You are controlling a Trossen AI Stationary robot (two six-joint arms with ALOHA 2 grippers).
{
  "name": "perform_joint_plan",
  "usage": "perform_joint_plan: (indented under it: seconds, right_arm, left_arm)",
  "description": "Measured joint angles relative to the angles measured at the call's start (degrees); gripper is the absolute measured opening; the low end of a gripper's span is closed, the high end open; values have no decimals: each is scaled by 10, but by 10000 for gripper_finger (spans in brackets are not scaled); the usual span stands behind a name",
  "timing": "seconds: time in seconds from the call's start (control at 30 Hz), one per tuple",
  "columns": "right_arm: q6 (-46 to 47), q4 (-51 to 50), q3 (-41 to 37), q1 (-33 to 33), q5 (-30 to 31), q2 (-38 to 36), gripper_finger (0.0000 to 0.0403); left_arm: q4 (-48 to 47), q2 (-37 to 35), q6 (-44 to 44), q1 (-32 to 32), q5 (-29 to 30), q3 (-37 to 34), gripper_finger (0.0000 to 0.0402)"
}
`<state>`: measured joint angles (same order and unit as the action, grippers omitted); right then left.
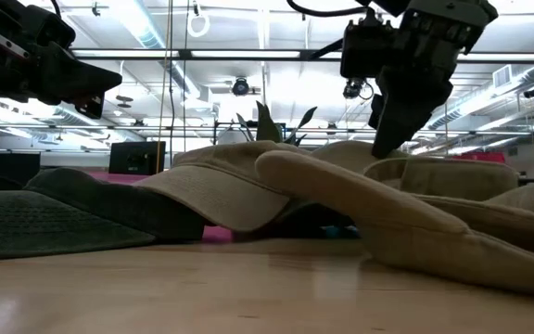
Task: Pick & Place hat
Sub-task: Put the right brown cap into the blue bin
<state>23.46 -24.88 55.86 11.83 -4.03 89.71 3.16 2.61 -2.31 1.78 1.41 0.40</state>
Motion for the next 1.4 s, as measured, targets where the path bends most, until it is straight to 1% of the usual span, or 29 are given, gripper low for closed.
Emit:
perform_joint_plan:
  seconds: [0.07,0.2,0.27,0.43,0.53,0.7,0.8,0.97,1.03,1.1,1.17,1.3,1.4]
  right_arm:
    - [0,3,0,0,-2,0,12]
    - [0,28,0,0,-38,-1,6]
    - [-1,38,3,1,-47,-3,6]
    - [-29,40,27,11,-41,-18,5]
    - [-53,41,43,21,-12,-39,5]
    - [-89,44,53,39,78,-96,4]
    - [-106,38,53,47,157,-134,4]
    - [-135,19,53,64,343,-182,4]
    - [-134,9,53,67,419,-191,4]
    - [-133,4,53,67,481,-196,4]
    - [-136,5,53,66,514,-196,5]
    - [-166,16,53,65,522,-196,10]
    - [-158,8,53,67,569,-196,10]
  left_arm:
    - [0,0,0,0,0,0,3]
    - [0,0,0,0,0,0,3]
    - [0,0,0,0,0,0,3]
    - [0,0,0,0,0,0,3]
    - [0,0,0,0,0,0,3]
    - [-1,0,0,0,0,0,3]
    - [-2,0,0,0,0,0,3]
    - [-2,0,0,0,0,0,3]
    - [-2,0,0,0,0,0,3]
    - [-2,0,0,0,0,0,3]
    - [-2,0,0,0,0,0,3]
    - [-2,0,0,0,0,0,3]
    - [-2,0,0,0,0,0,3]
